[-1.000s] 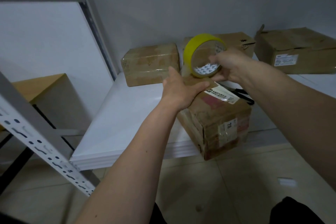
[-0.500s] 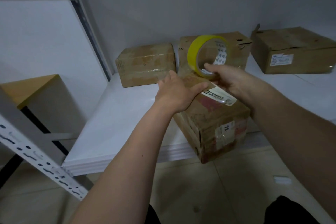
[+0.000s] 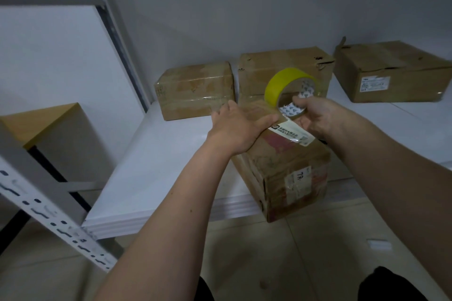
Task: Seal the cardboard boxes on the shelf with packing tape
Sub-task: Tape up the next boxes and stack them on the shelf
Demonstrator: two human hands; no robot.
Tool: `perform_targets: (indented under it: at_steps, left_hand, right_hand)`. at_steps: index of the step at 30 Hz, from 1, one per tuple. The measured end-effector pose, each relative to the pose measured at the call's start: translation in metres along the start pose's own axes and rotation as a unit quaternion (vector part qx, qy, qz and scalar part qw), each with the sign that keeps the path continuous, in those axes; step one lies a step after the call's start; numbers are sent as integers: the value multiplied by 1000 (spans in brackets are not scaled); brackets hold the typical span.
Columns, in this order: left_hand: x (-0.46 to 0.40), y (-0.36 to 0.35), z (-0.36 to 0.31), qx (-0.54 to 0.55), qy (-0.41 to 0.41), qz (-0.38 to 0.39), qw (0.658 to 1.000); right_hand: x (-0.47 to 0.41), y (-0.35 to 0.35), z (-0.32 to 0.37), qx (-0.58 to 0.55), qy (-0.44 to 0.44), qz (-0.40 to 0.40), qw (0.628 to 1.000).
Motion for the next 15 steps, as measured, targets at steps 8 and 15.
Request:
perform_targets:
  at_steps: [8, 15]
  left_hand:
    - [4, -1, 25, 271, 43, -52, 960]
    - [21, -1, 52, 477, 19, -33, 878]
  right_hand:
    - [16, -3, -13, 274, 101, -86, 952]
    - [35, -48, 10, 235, 165, -18, 958]
Point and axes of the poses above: each hand's wrist, its own x-axis away from the middle knuckle, its own y-axis out of the back of the hand, z = x × y, the point moved 2 cm from there along -x, towards the middle knuckle, and after that the axes turned 14 degrees about x, right-handed, at the moved point
